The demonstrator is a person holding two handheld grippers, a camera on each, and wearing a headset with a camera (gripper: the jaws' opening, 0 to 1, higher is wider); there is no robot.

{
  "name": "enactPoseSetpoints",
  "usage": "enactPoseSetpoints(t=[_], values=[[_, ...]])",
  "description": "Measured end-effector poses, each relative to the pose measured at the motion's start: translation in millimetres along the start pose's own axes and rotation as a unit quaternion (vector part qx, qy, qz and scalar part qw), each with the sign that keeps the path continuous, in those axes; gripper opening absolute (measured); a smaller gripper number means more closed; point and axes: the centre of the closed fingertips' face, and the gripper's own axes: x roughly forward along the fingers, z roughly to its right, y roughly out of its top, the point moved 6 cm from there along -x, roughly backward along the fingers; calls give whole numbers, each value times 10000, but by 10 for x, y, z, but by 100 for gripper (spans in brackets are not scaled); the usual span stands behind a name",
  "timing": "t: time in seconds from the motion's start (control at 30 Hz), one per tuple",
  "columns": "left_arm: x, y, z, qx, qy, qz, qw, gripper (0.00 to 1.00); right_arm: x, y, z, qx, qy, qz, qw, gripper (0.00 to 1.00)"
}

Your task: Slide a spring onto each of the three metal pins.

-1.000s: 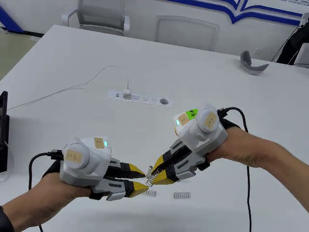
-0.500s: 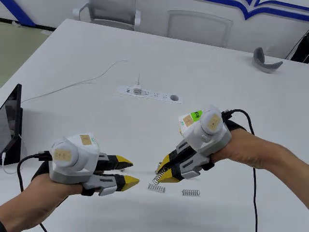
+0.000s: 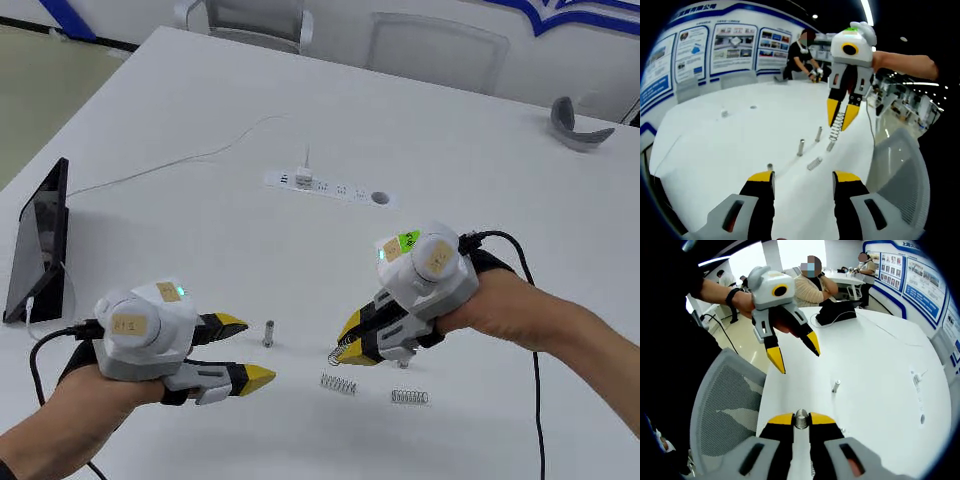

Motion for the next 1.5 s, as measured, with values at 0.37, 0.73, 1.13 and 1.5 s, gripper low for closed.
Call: enactPoseSetpoints(t=[0.37,0.73,1.13,1.5], values=[[-86,-167,-172,-289,337,-31,9990,63,229,50,236,76,-98,-60,9999,12],[-198,-270,-248,-458,514,-62,9976,68,489,118,470,49,-245,-176,9995,13],[-252,-357,-246,-573,545,-125,9968,68,673,196,617,-99,-302,-248,9992,13],[-266,-371,-234,-643,539,-112,9964,68,805,293,716,-215,-324,-288,9988,13]])
